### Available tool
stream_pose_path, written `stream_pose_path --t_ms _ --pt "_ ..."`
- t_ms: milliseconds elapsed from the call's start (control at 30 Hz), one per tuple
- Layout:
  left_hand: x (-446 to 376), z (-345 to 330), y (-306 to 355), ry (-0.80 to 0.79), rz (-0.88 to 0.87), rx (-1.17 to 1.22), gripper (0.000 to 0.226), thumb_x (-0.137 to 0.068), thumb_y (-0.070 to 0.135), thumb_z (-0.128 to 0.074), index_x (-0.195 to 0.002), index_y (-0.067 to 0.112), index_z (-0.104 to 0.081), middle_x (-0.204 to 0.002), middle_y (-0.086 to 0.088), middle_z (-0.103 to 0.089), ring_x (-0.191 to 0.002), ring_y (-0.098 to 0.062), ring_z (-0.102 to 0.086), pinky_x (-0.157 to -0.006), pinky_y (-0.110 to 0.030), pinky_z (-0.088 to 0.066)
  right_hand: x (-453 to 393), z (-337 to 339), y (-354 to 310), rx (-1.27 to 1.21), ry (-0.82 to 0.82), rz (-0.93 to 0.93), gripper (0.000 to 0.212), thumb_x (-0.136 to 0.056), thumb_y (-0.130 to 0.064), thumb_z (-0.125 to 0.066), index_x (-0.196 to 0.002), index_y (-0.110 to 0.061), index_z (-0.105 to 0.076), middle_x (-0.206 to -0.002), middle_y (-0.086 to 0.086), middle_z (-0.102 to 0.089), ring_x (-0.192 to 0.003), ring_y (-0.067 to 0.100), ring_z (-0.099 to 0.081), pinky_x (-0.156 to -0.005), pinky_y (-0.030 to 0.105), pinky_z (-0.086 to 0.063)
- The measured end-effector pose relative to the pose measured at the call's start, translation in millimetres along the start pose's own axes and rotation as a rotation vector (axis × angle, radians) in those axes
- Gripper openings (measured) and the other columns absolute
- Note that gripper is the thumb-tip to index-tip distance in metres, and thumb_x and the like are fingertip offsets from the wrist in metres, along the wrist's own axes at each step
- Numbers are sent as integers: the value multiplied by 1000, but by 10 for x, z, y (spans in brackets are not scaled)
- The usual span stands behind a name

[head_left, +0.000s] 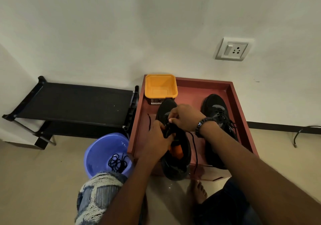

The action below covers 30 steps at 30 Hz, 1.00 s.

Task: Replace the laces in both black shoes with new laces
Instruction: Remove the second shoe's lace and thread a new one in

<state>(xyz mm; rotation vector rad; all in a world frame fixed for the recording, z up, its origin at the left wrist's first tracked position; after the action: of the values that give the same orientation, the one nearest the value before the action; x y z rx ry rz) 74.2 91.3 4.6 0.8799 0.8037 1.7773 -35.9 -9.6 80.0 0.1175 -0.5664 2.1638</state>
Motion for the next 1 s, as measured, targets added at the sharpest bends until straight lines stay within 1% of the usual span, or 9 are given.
stream_pose_path --t_ms 100,233,367,500,600,667,833,933,1000 --pt "-21 -35 25 17 3 -31 31 -90 24 -67 -108 21 -42 -89 5 -55 -77 -8 -58 -57 -16 -44 -54 15 -104 101 -132 -15 25 -95 -44 -60 -102 -21 -67 -93 -5 -62 -85 13 -58 -63 23 -41" --pt "-33 -52 41 16 4 -47 31 -89 22 -66 -110 17 -43 -92 0 -59 -78 -13 -61 -65 -30 -57 -110 11 -132 187 -159 0 21 -97 -35 -59 -92 -17 -67 -91 0 -65 -85 18 -60 -65 27 -44" --pt "-7 -41 46 14 3 -39 33 -91 19 -64 -116 16 -42 -100 -4 -61 -84 -15 -64 -71 -33 -60 -65 97 -83 137 -267 25 29 -101 -31 -52 -102 -8 -69 -97 6 -68 -89 20 -62 -75 32 -46" --pt "7 -64 105 22 -1 -32 33 -91 23 -65 -114 17 -43 -98 -4 -60 -89 -22 -64 -76 -39 -59 101 38 287 -425 -246 12 25 -102 -31 -52 -103 -10 -65 -95 4 -65 -89 15 -59 -91 37 -48" --pt "2 -92 125 0 -19 -53 38 -90 23 -65 -120 16 -42 -101 -3 -60 -91 -21 -64 -78 -39 -60 218 -95 470 -706 -46 -51 19 -100 -24 -55 -101 -7 -64 -90 10 -62 -83 20 -56 -90 37 -47" --pt "-8 -87 126 -17 -6 -39 39 -89 25 -67 -119 19 -43 -102 -3 -61 -90 -20 -64 -77 -40 -60 179 -107 460 -552 27 -13 20 -97 -30 -59 -105 -13 -65 -91 12 -66 -83 26 -61 -87 35 -49" --pt "-35 -77 117 -15 32 -11 33 -84 28 -71 -104 19 -47 -90 0 -61 -81 -18 -64 -72 -41 -59 60 53 104 130 -108 69 18 -93 -43 -61 -101 -29 -69 -93 -12 -64 -93 12 -61 -81 32 -50" --pt "-36 -80 100 -30 40 -12 33 -86 26 -71 -104 18 -44 -89 1 -59 -79 -16 -63 -67 -33 -56 45 100 12 202 -81 76 15 -96 -38 -57 -94 -28 -67 -92 -11 -62 -91 12 -59 -77 31 -47" --pt "-31 -81 104 -33 41 -3 34 -88 23 -69 -110 19 -44 -93 0 -60 -82 -16 -64 -70 -32 -58 46 79 81 54 -67 117 14 -97 -34 -58 -94 -24 -67 -93 -11 -61 -91 12 -58 -81 31 -47"
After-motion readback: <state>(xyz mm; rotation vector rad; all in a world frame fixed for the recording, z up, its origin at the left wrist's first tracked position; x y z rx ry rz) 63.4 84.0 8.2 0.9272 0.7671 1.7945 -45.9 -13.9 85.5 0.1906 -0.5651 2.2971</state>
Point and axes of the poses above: each hand's wrist, its own x-axis away from the middle knuckle, its own z-axis out of the back of the hand, y = z × x, the point moved 1 cm from there along -x, towards the middle knuckle
